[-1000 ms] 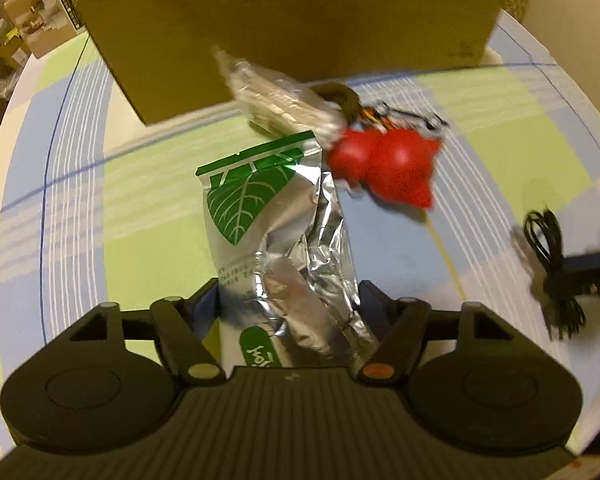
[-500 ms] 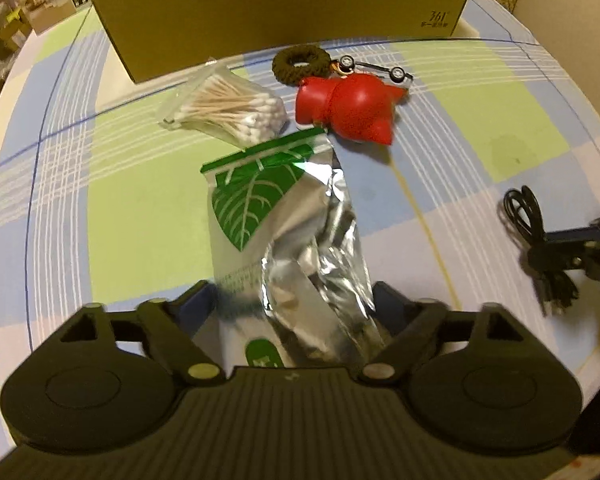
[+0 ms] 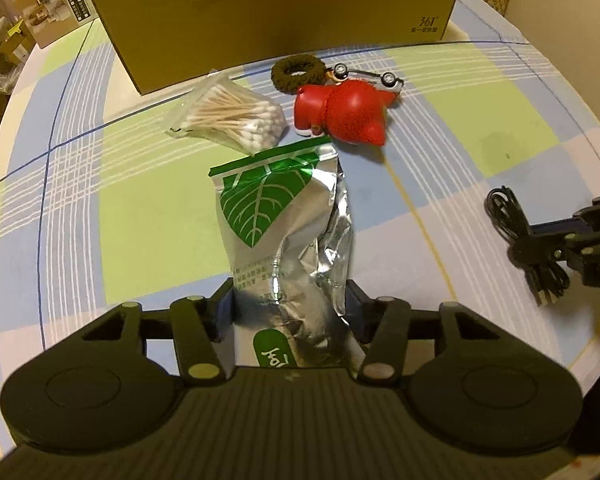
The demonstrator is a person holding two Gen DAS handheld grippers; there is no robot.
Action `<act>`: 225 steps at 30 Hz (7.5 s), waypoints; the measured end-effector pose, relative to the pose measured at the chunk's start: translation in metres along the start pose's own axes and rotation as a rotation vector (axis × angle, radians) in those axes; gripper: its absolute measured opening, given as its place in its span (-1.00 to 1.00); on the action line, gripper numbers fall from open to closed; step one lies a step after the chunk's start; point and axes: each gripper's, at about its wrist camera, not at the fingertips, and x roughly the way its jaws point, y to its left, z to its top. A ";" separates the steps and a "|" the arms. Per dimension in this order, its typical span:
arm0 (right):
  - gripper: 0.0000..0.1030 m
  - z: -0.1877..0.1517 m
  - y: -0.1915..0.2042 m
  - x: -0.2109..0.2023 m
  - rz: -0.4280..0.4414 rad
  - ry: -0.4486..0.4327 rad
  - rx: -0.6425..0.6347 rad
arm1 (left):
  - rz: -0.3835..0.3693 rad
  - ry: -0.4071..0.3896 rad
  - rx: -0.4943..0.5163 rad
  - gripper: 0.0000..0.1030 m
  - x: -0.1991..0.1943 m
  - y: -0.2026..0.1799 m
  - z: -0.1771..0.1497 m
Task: Organize objects
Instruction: 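Close left tool on green-leaf foil bag and lift it, then carry foil bag with left tool while right tool carries cable to box, then open left tool to drop foil bag while right tool releases cable in box, then withdraw both tools from the box toward the cotton swabs and red toy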
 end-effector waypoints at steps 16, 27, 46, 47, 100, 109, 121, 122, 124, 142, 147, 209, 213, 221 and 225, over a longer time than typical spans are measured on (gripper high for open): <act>-0.81 -0.005 0.006 0.000 -0.021 -0.032 -0.029 | -0.026 0.007 -0.021 -0.19 -0.005 0.006 -0.004; -0.81 -0.012 0.020 -0.034 -0.002 -0.109 -0.016 | -0.053 -0.034 -0.077 -0.22 -0.045 -0.008 -0.015; -0.81 -0.027 0.031 -0.104 -0.026 -0.235 -0.015 | -0.082 -0.171 -0.131 -0.22 -0.122 -0.043 -0.036; -0.81 -0.027 0.032 -0.106 -0.026 -0.240 -0.016 | -0.083 -0.177 -0.130 -0.22 -0.125 -0.045 -0.035; -0.81 0.092 0.033 -0.132 -0.087 -0.342 -0.215 | -0.078 -0.305 -0.075 -0.22 -0.152 -0.008 0.086; -0.81 0.132 0.030 -0.122 -0.091 -0.339 -0.246 | -0.079 -0.290 -0.059 -0.22 -0.140 0.007 0.121; -0.81 0.195 0.021 -0.107 -0.105 -0.321 -0.268 | -0.075 -0.269 -0.053 -0.22 -0.121 0.035 0.173; -0.81 0.199 0.021 -0.106 -0.106 -0.321 -0.271 | -0.073 -0.269 -0.052 -0.22 -0.120 0.037 0.176; -0.81 0.207 0.020 -0.103 -0.108 -0.320 -0.275 | -0.071 -0.267 -0.047 -0.22 -0.118 0.040 0.185; -0.81 0.269 0.007 -0.074 -0.075 -0.305 -0.210 | -0.029 -0.276 -0.058 -0.22 -0.100 0.069 0.256; -0.81 0.272 0.001 -0.066 -0.079 -0.301 -0.194 | -0.020 -0.282 -0.047 -0.19 -0.086 0.067 0.265; 0.10 0.167 0.042 -0.134 -0.075 -0.326 -0.184 | 0.021 -0.363 -0.123 0.59 -0.163 0.043 0.147; 0.10 0.140 0.046 -0.145 -0.067 -0.326 -0.175 | 0.024 -0.375 -0.132 0.66 -0.177 0.033 0.123; 0.10 0.093 0.054 -0.158 -0.048 -0.304 -0.173 | 0.015 -0.391 -0.189 0.82 -0.194 0.023 0.075; 0.10 0.070 0.056 -0.163 -0.056 -0.303 -0.173 | 0.033 -0.398 -0.197 0.87 -0.201 0.014 0.050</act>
